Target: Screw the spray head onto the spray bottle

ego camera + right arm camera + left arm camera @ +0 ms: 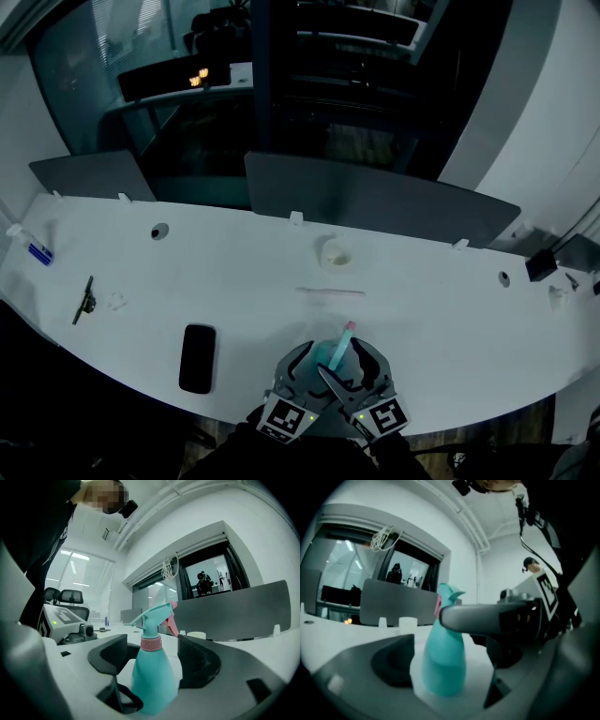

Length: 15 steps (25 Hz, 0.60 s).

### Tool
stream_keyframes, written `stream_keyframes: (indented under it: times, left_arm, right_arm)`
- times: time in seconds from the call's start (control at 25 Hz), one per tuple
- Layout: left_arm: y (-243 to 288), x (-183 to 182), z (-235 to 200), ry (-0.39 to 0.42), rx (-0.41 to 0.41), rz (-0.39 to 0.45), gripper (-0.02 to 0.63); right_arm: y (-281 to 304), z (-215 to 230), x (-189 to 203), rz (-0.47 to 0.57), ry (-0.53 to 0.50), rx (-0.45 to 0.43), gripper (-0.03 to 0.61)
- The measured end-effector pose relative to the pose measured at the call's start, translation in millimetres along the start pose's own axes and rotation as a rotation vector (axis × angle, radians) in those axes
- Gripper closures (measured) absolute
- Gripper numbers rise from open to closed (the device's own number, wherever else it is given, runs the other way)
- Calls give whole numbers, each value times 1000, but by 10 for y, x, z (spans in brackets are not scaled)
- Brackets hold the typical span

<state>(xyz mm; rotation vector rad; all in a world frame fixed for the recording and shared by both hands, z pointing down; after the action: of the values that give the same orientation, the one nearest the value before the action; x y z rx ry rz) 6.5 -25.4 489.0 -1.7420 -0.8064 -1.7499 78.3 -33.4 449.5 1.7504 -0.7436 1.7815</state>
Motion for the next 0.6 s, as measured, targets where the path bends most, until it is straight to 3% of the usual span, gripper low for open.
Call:
stream_keyframes:
  times: [0.04, 0.16, 0.32, 0.4, 0.48, 0.52, 0.56, 0.6]
  left_arm:
    - [-19, 4, -4, 10, 8, -1, 133]
    - [-126, 17, -78, 15, 2, -11, 126]
    - [-361, 27, -181, -84, -10, 5, 126]
    - [-515, 29, -241, -114, -39, 13, 126]
    - [-660, 28, -301, -90, -94, -22, 134]
    - [-734, 26, -326, -67, -134, -54, 237]
    - [-802, 10, -349, -48, -177, -75, 473]
    - [-854, -28, -366, -41, -208, -75, 609]
  right_arm:
    - [-20, 7, 10, 6, -1, 13, 250]
    - [-91, -12, -2, 9, 8, 53, 239]
    - [-223, -86, 15, 39, 9, 126, 239]
    - [-328, -129, 85, 53, 25, 182, 239]
    - [-451, -162, 140, 27, 36, 232, 241]
    - [-514, -179, 163, -11, 25, 255, 242]
    - [-569, -196, 182, -56, -1, 278, 307]
    - [-609, -217, 190, -100, -28, 293, 540]
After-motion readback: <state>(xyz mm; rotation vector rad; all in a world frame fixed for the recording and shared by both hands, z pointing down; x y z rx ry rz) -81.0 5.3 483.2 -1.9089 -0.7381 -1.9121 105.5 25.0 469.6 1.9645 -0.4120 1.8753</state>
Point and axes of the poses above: the fingertips, and each gripper's own axes: y forward along the fingers, z to its right, x out of its underside, the point moved 6 cm from there along -y, backward along the fingers, and after that the axes turned 5 degrees about z, right-handed, at the moved point
